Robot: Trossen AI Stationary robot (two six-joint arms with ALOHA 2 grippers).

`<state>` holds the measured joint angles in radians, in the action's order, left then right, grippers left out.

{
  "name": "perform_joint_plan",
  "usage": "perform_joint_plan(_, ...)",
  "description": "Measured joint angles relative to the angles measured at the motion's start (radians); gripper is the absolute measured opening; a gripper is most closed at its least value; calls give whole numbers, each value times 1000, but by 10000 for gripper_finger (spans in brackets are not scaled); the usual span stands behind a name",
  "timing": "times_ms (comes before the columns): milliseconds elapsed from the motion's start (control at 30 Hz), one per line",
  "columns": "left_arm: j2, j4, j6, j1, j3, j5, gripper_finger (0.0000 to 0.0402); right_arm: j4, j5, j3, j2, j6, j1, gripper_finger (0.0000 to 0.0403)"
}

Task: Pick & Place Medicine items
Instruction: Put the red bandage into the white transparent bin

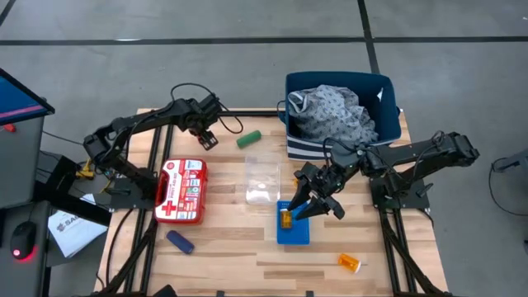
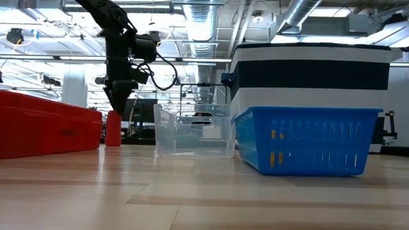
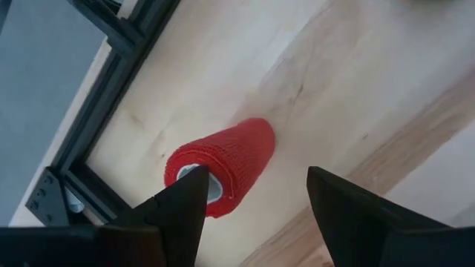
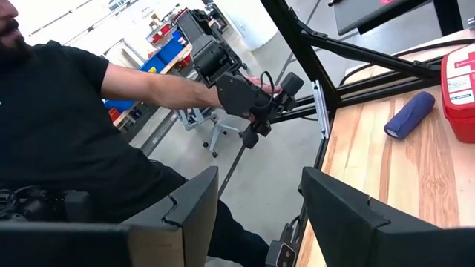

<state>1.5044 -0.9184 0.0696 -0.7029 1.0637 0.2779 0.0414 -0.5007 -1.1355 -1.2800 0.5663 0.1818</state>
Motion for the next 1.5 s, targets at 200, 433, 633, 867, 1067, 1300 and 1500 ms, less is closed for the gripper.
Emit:
perform_joint_plan(200, -13, 4, 0, 0, -1, -7, 222, 1, 0, 0, 0, 0, -2, 191)
perform_joint_plan(433, -13, 15, -8, 0, -1, 3, 222, 1, 1, 0, 0, 0, -2, 191)
perform_joint_plan(633, -29, 9, -33, 6, -1, 3, 222, 2, 2, 0, 0, 0, -2, 191)
perform_joint_plan(867, -30, 12, -24, 3, -1, -9, 222, 2, 2, 0, 0, 0, -1, 191)
perform_joint_plan(1067, -30, 22, -24, 0, -10, -4, 222, 3, 2, 0, 0, 0, -1, 191)
perform_joint_plan(1300, -35, 93, -29, 0, -108, 8, 222, 3, 2, 0, 0, 0, -1, 191)
perform_joint_plan(1500, -34, 130, -44, 0, -131, 31, 220, 3, 2, 0, 0, 3, -1, 191)
